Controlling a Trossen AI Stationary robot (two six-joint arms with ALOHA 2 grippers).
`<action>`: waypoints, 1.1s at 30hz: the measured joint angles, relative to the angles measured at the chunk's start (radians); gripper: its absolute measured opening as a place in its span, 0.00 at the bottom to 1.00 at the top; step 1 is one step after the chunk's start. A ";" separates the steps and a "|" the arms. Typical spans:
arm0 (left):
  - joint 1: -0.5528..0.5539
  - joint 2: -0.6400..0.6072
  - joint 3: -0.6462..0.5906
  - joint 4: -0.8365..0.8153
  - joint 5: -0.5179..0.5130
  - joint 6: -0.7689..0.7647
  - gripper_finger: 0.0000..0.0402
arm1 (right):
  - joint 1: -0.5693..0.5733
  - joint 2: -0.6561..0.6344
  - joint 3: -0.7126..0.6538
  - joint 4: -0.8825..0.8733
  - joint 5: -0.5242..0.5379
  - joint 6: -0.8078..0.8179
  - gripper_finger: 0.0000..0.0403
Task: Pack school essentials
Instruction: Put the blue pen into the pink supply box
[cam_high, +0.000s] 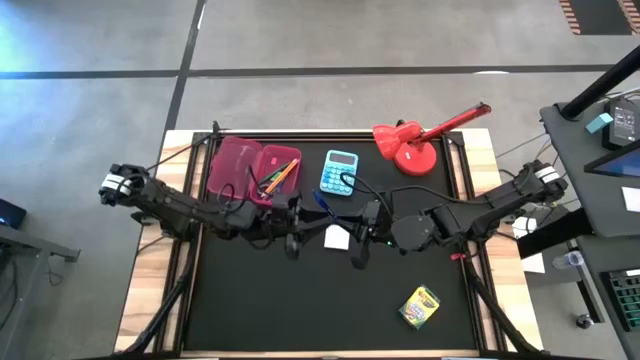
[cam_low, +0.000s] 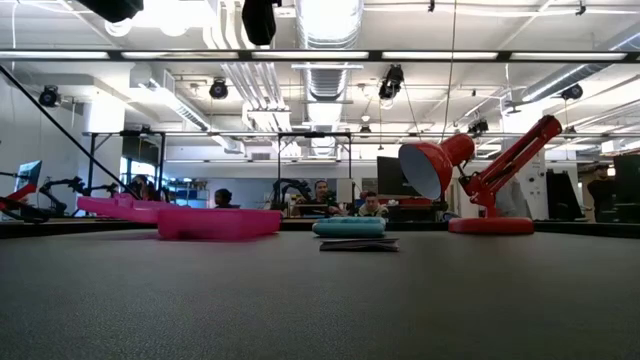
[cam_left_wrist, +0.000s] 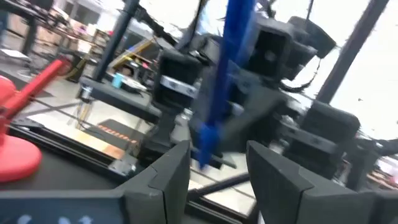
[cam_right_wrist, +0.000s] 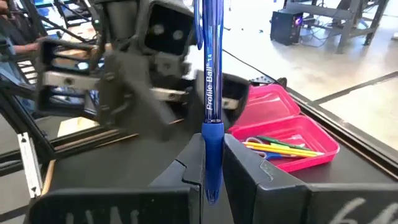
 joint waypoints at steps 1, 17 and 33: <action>0.004 0.000 0.000 0.008 -0.004 0.002 0.35 | 0.000 0.003 0.000 0.001 0.000 0.003 0.07; 0.019 -0.001 0.016 0.017 -0.001 0.004 0.35 | 0.000 0.032 0.000 -0.003 -0.017 0.021 0.07; 0.022 -0.001 0.021 0.017 -0.001 0.023 0.04 | -0.001 0.032 0.000 -0.004 -0.026 0.024 0.07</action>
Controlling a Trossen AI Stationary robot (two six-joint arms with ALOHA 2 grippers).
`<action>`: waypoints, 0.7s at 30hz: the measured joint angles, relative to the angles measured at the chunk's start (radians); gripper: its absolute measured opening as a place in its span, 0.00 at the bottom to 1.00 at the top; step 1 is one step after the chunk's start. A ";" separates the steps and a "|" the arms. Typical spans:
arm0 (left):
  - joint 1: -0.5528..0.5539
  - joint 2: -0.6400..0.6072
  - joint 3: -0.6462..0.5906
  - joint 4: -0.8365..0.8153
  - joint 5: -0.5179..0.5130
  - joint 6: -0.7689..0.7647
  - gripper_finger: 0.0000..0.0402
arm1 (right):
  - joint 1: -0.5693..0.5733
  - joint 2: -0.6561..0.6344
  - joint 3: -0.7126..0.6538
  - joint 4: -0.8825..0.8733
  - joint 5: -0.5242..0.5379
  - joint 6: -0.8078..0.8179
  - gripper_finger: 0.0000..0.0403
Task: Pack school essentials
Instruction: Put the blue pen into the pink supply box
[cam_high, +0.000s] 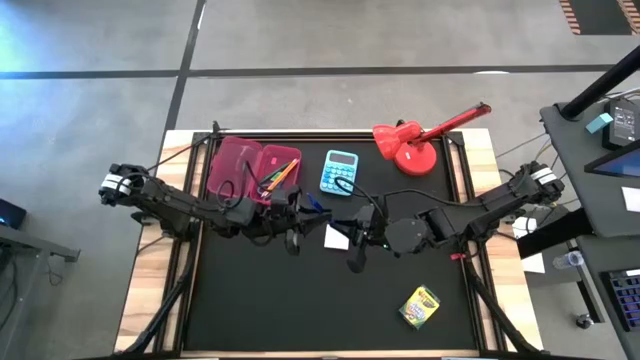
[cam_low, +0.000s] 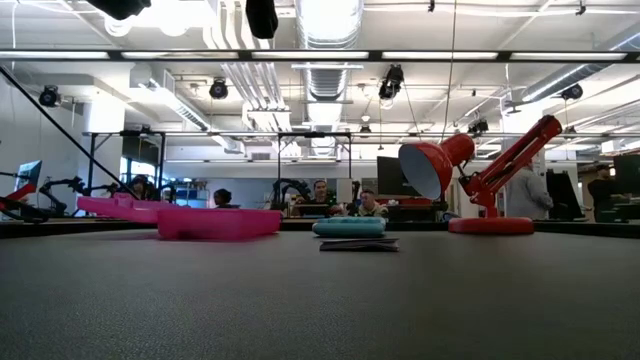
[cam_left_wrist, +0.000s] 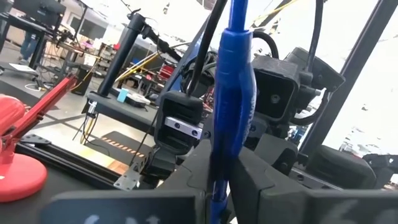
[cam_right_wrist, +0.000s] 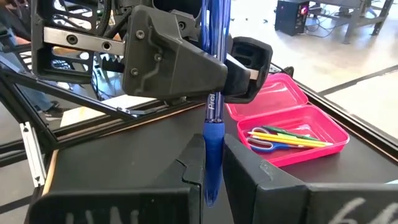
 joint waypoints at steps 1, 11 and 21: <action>0.000 0.000 0.000 0.000 0.000 0.005 0.04 | 0.000 0.000 0.000 0.000 0.000 -0.001 0.07; 0.002 0.000 0.001 0.000 0.001 -0.001 0.04 | -0.003 -0.031 0.000 -0.092 -0.057 0.120 0.23; 0.135 -0.030 0.002 -0.309 0.014 -0.167 0.04 | 0.001 -0.161 0.001 -0.428 -0.167 0.440 0.48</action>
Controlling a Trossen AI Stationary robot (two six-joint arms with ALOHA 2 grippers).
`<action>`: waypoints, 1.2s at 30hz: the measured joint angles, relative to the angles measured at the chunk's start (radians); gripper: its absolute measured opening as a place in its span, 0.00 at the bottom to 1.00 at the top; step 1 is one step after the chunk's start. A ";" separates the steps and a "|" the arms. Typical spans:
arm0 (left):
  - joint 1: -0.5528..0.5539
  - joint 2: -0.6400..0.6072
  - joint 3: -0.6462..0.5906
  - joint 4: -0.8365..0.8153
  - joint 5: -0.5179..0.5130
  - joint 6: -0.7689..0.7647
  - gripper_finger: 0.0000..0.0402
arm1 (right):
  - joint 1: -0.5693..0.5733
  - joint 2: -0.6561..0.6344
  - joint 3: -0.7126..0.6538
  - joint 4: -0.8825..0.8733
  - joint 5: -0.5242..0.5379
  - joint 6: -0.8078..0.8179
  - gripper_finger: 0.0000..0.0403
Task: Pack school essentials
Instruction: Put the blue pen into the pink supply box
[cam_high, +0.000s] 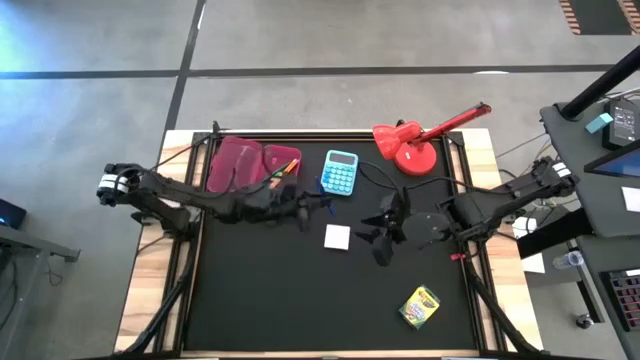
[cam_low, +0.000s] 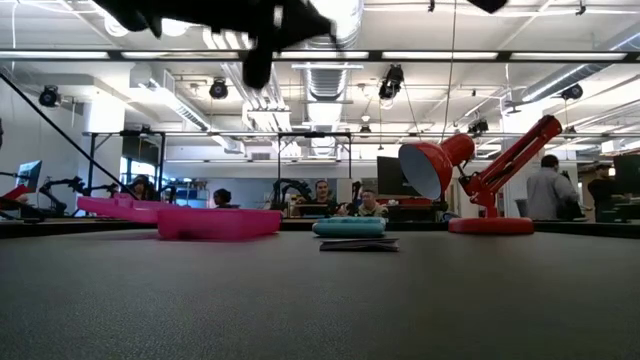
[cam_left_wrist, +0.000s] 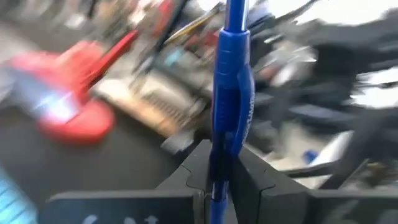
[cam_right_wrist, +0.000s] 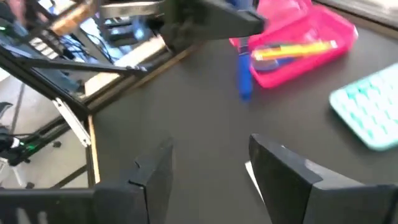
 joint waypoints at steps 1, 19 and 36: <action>0.029 -0.005 0.002 -0.077 0.016 -0.037 0.04 | 0.005 -0.004 0.000 -0.031 -0.001 0.026 0.49; 0.631 -0.057 0.003 -0.937 0.408 -0.049 0.04 | 0.096 0.050 -0.014 -0.524 -0.278 0.622 0.47; 0.717 -0.054 -0.023 -1.115 0.387 0.155 0.04 | 0.064 0.188 -0.014 -0.506 -0.277 0.629 0.47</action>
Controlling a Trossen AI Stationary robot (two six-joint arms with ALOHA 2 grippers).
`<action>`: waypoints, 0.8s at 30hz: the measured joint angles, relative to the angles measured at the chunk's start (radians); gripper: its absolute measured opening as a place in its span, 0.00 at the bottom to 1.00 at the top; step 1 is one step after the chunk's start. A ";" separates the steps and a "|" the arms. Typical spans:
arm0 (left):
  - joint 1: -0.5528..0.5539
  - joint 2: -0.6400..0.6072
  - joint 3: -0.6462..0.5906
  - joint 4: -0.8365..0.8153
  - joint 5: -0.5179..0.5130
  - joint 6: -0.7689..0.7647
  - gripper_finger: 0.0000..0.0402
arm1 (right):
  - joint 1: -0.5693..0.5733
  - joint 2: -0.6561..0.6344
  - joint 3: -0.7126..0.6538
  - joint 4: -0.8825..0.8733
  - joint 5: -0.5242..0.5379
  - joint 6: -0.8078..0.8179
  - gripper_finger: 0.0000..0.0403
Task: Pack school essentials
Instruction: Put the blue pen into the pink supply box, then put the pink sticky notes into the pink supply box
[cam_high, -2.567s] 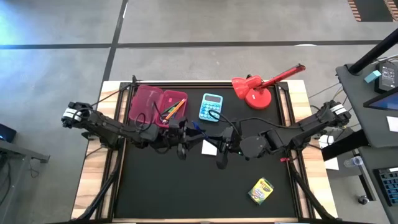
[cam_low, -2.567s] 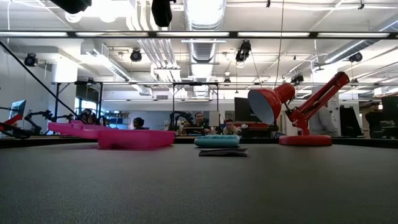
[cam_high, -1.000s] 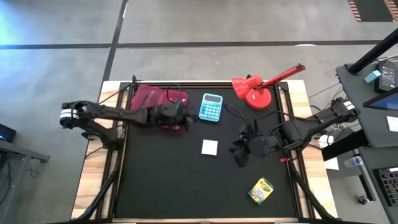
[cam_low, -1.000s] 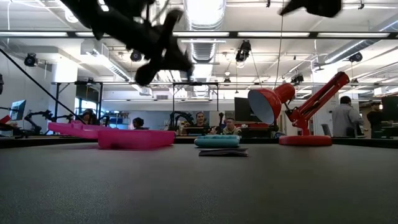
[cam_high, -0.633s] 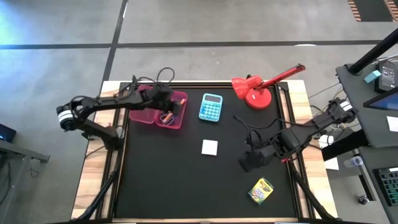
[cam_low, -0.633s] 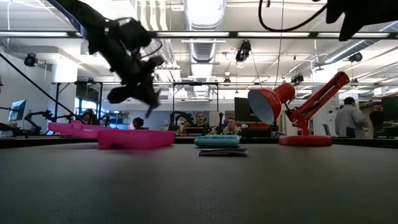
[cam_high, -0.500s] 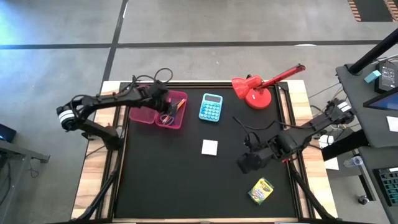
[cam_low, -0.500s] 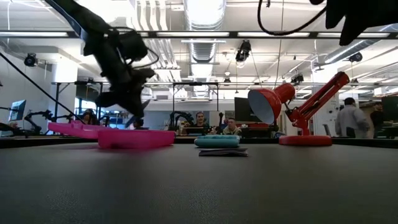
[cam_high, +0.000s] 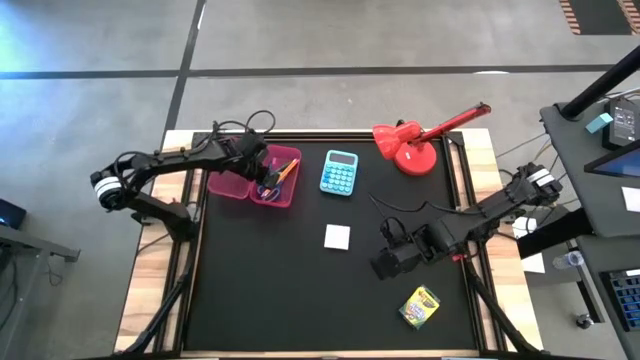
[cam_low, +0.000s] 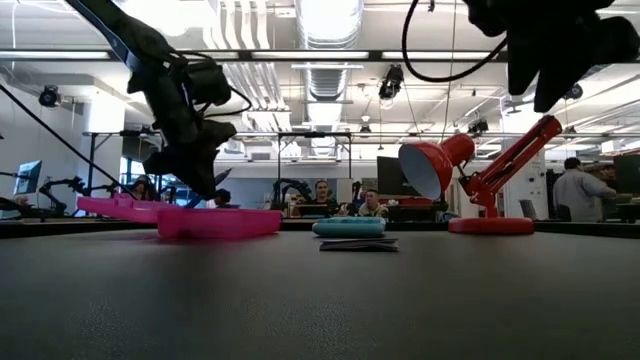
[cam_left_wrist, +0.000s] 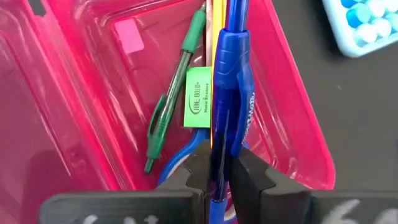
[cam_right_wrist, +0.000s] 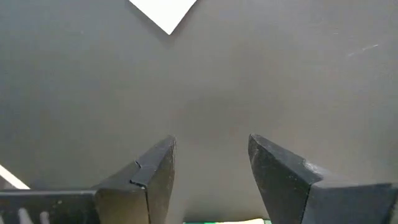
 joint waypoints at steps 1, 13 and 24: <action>0.000 0.000 -0.001 0.003 -0.006 0.010 0.05 | -0.004 0.002 0.000 0.006 0.000 -0.001 0.47; 0.002 0.000 0.015 0.041 -0.044 0.070 0.34 | -0.057 0.006 0.000 0.138 0.002 -0.079 0.47; -0.120 -0.053 0.032 0.125 0.212 0.132 0.41 | -0.070 0.007 -0.028 0.154 0.078 -0.019 0.47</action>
